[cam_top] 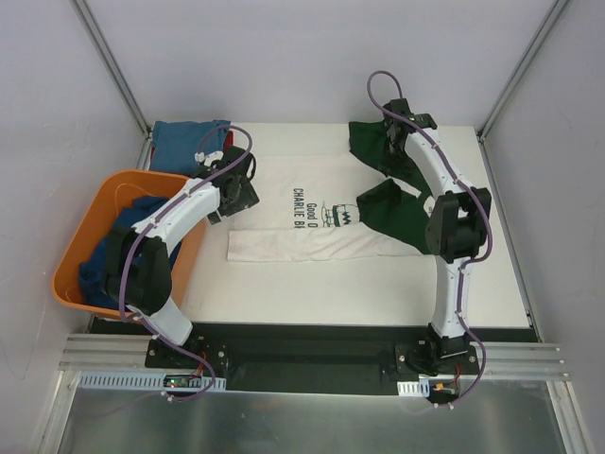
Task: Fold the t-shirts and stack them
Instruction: Fold the flattened tshirt in 1/3 of the way
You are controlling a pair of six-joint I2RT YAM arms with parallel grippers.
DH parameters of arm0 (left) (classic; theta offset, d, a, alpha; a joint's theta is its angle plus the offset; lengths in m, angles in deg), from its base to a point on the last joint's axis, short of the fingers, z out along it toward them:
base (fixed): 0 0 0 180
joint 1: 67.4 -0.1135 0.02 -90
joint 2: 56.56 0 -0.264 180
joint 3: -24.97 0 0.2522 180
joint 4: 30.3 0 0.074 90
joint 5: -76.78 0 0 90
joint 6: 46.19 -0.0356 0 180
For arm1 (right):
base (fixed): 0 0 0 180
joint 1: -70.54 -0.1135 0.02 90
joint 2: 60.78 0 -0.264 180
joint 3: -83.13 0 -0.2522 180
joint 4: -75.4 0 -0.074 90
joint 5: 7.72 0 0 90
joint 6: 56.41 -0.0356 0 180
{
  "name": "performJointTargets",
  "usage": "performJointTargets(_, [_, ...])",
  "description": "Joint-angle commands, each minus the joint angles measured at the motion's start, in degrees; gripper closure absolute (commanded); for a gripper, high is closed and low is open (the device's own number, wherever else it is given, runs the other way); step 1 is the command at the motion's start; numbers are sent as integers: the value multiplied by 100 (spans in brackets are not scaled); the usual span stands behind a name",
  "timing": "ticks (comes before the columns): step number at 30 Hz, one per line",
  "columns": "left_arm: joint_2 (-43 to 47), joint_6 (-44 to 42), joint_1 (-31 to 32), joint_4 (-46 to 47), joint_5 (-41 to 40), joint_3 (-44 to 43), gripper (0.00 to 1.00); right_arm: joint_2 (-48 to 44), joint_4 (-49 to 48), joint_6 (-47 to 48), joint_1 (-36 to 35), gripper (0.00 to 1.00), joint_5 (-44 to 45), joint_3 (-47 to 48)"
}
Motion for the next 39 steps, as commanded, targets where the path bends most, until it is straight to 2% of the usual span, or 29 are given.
performJointTargets(1, [259, -252, 12, 30, 192, -525, 6, -30, -64, 84, 16, 40, 2, 411])
performJointTargets(2, [355, -296, 47, 39, 201, -534, 1, -100, -72, 75, 16, 35, 28, 324])
performJointTargets(3, [408, -305, 100, 56, 262, -534, 1, -275, -99, 84, 16, 24, 46, 228])
performJointTargets(7, [637, -252, 222, 161, 578, -376, 1, -864, -239, 189, 16, 18, 11, -527])
performJointTargets(9, [707, -235, 302, 249, 710, -227, 1, -1267, -353, 242, 24, 13, -304, -1202])
performJointTargets(10, [725, -226, 372, 276, 876, -174, 1, -1400, -502, 303, 16, 1, -514, -1458])
performJointTargets(11, [716, -200, 416, 346, 965, -130, 1, -1514, -616, 338, 16, 3, -978, -1696])
performJointTargets(12, [699, -208, 451, 399, 1105, -8, 1, -1716, -739, 373, 24, 3, -1252, -2159])
performJointTargets(14, [611, -173, 539, 513, 1421, 151, 1, -1814, -1100, 391, 24, 3, -1971, -2479])
performJointTargets(17, [435, -120, 583, 601, 1756, 327, 1, -1639, -1241, 356, 33, 3, -2448, -2639])
performJointTargets(24, [180, 20, 645, 874, 1915, 784, 1, -735, -1531, 198, 138, 3, -2582, -2244])
performJointTargets(28, [58, 134, 671, 926, 1818, 1048, 1, -304, -1848, 58, 209, 3, -2214, -1972])
performJointTargets(32, [-66, 143, 663, 918, 1757, 1276, 1, 389, -1944, -197, 384, 3, -2126, -1060])
performJointTargets(34, [-118, 161, 671, 909, 1774, 1329, 1, 619, -2094, -285, 446, 2, -1628, -602])
performJointTargets(36, [-110, 178, 671, 926, 1809, 1426, 1, 936, -2260, -277, 516, 2, -1475, 125])
performJointTargets(39, [-5, 240, 663, 918, 1722, 1628, 1, 1165, -2769, -259, 595, 2, -1133, 646])
